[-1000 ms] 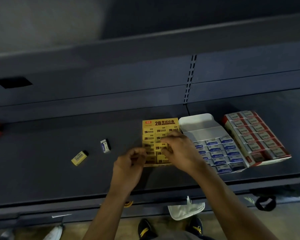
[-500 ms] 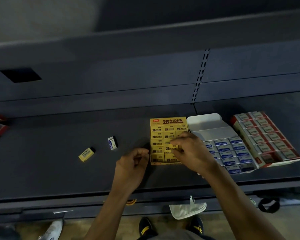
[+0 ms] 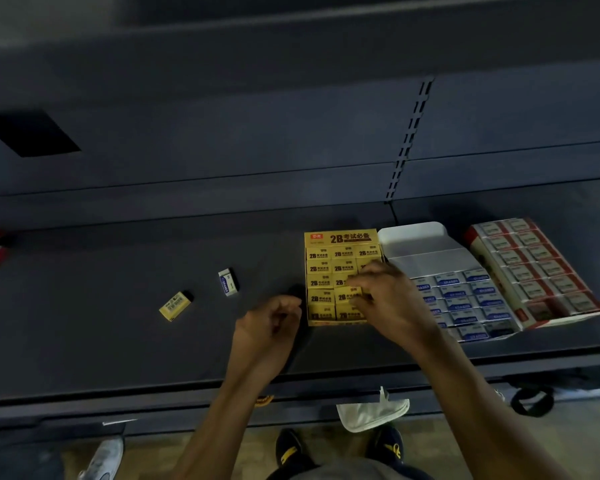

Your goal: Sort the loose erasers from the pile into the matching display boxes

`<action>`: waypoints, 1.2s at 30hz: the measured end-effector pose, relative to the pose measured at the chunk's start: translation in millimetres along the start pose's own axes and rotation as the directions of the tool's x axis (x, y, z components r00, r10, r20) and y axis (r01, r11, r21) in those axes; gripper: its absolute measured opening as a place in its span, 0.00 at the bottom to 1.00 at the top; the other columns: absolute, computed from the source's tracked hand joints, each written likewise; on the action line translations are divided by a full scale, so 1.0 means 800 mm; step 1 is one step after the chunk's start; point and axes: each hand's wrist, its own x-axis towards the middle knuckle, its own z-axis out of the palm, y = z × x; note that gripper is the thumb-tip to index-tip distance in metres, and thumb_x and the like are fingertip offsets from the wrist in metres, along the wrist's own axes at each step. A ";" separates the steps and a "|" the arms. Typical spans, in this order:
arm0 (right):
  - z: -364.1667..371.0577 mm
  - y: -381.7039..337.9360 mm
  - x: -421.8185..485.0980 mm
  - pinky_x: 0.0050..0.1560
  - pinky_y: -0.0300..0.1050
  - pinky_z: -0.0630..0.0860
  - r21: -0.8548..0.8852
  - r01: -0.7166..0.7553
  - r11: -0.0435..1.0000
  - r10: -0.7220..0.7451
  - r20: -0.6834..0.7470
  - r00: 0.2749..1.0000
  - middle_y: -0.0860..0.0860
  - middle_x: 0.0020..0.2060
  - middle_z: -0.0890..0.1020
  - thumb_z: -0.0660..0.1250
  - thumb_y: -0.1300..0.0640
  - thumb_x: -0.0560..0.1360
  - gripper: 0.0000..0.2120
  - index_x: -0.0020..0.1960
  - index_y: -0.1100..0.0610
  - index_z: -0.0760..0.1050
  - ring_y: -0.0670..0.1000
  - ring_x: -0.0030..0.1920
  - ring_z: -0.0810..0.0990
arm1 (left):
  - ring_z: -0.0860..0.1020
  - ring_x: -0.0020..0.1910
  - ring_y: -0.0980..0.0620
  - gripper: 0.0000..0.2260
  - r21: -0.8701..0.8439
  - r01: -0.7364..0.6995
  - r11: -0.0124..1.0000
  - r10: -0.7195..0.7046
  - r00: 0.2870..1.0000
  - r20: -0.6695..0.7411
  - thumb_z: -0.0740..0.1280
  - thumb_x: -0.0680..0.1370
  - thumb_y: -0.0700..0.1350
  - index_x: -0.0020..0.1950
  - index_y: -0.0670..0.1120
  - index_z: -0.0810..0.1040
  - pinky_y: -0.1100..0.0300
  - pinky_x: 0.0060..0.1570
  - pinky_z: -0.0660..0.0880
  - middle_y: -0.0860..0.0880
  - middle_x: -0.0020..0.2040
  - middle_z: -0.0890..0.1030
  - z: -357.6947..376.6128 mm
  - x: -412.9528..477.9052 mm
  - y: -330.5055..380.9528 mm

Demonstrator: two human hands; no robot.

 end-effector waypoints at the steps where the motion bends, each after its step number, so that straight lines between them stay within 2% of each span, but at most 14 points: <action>1: 0.001 0.000 0.000 0.54 0.39 0.72 0.010 -0.008 1.000 0.008 -0.020 1.000 0.51 0.54 0.77 0.70 0.56 0.72 0.14 0.58 0.57 0.78 0.48 0.52 0.75 | 0.75 0.45 0.74 0.08 0.013 -0.030 0.999 0.030 0.999 0.014 0.65 0.78 0.45 0.50 0.58 0.79 0.81 0.42 0.67 0.66 0.45 0.79 0.000 -0.001 0.000; 3: 0.004 -0.001 -0.001 0.51 0.43 0.76 0.026 -0.024 0.999 0.026 -0.049 0.998 0.53 0.52 0.78 0.73 0.58 0.70 0.13 0.53 0.58 0.79 0.50 0.51 0.76 | 0.77 0.45 0.69 0.10 0.061 -0.127 0.990 0.124 0.991 0.049 0.66 0.78 0.44 0.51 0.60 0.80 0.78 0.42 0.69 0.62 0.47 0.80 0.003 -0.002 -0.002; 6: 0.009 -0.001 -0.002 0.48 0.41 0.75 0.016 -0.047 0.999 0.047 -0.059 0.997 0.53 0.50 0.78 0.73 0.58 0.69 0.11 0.50 0.57 0.79 0.51 0.51 0.76 | 0.77 0.39 0.61 0.10 0.211 -0.269 0.940 0.253 0.962 0.098 0.68 0.76 0.46 0.55 0.57 0.81 0.76 0.41 0.70 0.54 0.48 0.78 0.015 0.004 -0.009; 9: 0.009 -0.003 0.000 0.49 0.43 0.76 0.012 -0.058 0.998 0.059 -0.052 0.997 0.53 0.51 0.78 0.73 0.58 0.69 0.11 0.51 0.58 0.78 0.51 0.51 0.77 | 0.77 0.40 0.56 0.10 0.309 -0.269 0.912 0.251 0.963 0.099 0.66 0.77 0.50 0.57 0.56 0.81 0.63 0.44 0.75 0.50 0.51 0.76 0.026 0.012 -0.010; 11: 0.007 -0.006 0.001 0.50 0.43 0.77 0.002 -0.067 0.998 0.067 -0.040 0.997 0.53 0.52 0.78 0.73 0.58 0.70 0.12 0.52 0.57 0.78 0.51 0.52 0.77 | 0.78 0.42 0.55 0.10 0.317 -0.266 0.911 0.249 0.964 0.092 0.66 0.77 0.50 0.58 0.55 0.80 0.60 0.46 0.76 0.50 0.53 0.76 0.027 0.014 -0.010; 16: 0.006 -0.032 0.009 0.46 0.38 0.75 0.006 -0.073 0.997 0.073 -0.088 0.993 0.49 0.51 0.79 0.67 0.55 0.74 0.08 0.53 0.55 0.78 0.48 0.50 0.78 | 0.77 0.38 0.59 0.09 0.284 -0.338 0.897 0.330 0.941 0.078 0.67 0.76 0.48 0.56 0.53 0.81 0.66 0.40 0.75 0.52 0.46 0.79 0.009 0.011 -0.019; 18: 0.010 -0.052 0.018 0.48 0.40 0.75 0.032 -0.064 0.997 0.066 -0.067 0.996 0.47 0.51 0.79 0.65 0.54 0.76 0.09 0.54 0.53 0.77 0.47 0.50 0.77 | 0.77 0.38 0.60 0.09 0.281 -0.316 0.906 0.325 0.946 0.013 0.69 0.75 0.46 0.54 0.51 0.82 0.66 0.39 0.76 0.52 0.45 0.81 -0.008 0.011 -0.027; 20: 0.019 -0.075 0.030 0.50 0.42 0.75 0.065 -0.030 0.997 0.034 -0.055 0.998 0.47 0.51 0.79 0.65 0.53 0.76 0.09 0.55 0.52 0.77 0.47 0.50 0.77 | 0.78 0.39 0.58 0.08 0.322 -0.259 0.911 0.293 0.954 -0.062 0.69 0.75 0.45 0.53 0.50 0.82 0.62 0.40 0.78 0.51 0.45 0.82 -0.031 0.014 -0.038; 24: 0.046 -0.128 0.058 0.45 0.39 0.71 0.103 0.050 0.993 -0.047 -0.034 0.998 0.49 0.50 0.79 0.66 0.53 0.76 0.10 0.55 0.54 0.78 0.49 0.49 0.79 | 0.80 0.44 0.43 0.10 0.490 -0.176 0.854 0.317 0.923 -0.220 0.71 0.70 0.43 0.51 0.47 0.82 0.54 0.43 0.78 0.44 0.48 0.81 -0.080 0.018 -0.074; 26: 0.065 -0.148 0.075 0.46 0.39 0.71 0.134 0.033 0.990 -0.033 -0.002 0.999 0.50 0.50 0.80 0.66 0.53 0.75 0.10 0.55 0.54 0.78 0.49 0.50 0.79 | 0.78 0.46 0.39 0.14 0.571 -0.094 0.816 0.288 0.922 -0.259 0.74 0.68 0.41 0.52 0.45 0.81 0.51 0.45 0.76 0.42 0.50 0.80 -0.100 0.018 -0.095; 30: 0.102 -0.170 0.100 0.42 0.39 0.66 0.112 -0.043 0.993 0.043 0.004 0.999 0.51 0.48 0.80 0.67 0.48 0.74 0.12 0.52 0.55 0.77 0.52 0.50 0.78 | 0.75 0.51 0.39 0.16 0.655 0.064 0.753 0.184 0.935 -0.304 0.74 0.69 0.45 0.55 0.41 0.80 0.50 0.51 0.70 0.41 0.53 0.78 -0.123 0.024 -0.132; 33: 0.121 -0.180 0.110 0.50 0.43 0.69 0.067 -0.071 0.995 0.072 -0.016 0.997 0.54 0.52 0.77 0.68 0.47 0.73 0.17 0.54 0.58 0.75 0.54 0.54 0.74 | 0.75 0.52 0.39 0.15 0.660 0.097 0.745 0.160 0.935 -0.318 0.74 0.70 0.47 0.53 0.41 0.81 0.50 0.53 0.69 0.40 0.52 0.80 -0.130 0.026 -0.147; 36: 0.129 -0.184 0.116 0.55 0.44 0.69 0.065 -0.072 0.995 0.075 -0.040 0.996 0.54 0.55 0.76 0.67 0.51 0.74 0.15 0.57 0.58 0.74 0.55 0.57 0.71 | 0.78 0.50 0.39 0.10 0.630 0.074 0.773 0.178 0.928 -0.327 0.75 0.70 0.44 0.48 0.41 0.82 0.48 0.51 0.71 0.40 0.48 0.81 -0.135 0.025 -0.147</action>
